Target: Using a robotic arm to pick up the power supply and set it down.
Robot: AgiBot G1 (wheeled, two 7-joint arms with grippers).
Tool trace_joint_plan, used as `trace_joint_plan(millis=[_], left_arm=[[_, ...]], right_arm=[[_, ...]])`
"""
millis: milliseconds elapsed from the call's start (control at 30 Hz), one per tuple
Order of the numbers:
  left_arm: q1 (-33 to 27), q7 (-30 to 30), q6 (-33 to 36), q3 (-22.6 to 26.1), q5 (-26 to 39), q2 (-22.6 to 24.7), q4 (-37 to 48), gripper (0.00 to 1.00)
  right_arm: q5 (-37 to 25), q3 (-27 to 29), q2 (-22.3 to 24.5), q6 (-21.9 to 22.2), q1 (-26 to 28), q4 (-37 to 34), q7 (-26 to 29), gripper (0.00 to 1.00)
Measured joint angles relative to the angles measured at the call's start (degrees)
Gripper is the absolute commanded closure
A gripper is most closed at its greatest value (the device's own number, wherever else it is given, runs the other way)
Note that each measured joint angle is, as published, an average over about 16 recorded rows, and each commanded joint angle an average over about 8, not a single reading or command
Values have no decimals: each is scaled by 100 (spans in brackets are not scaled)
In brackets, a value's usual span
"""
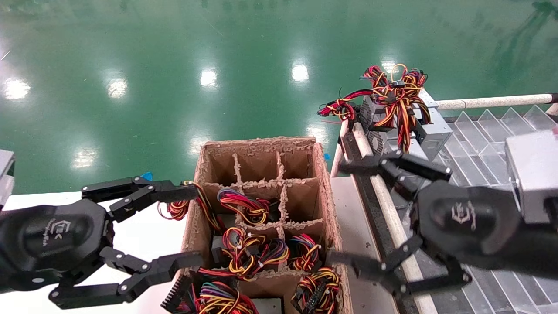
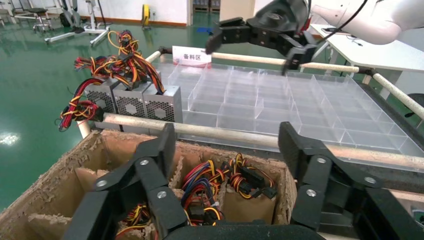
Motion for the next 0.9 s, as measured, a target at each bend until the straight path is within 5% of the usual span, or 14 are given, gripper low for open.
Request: trace_joint_plan(millis=[900], left_arm=[[2, 0, -2, -1, -1, -1, 2, 0]], right_arm=[[192, 52, -9, -80, -330, 386, 422, 0]])
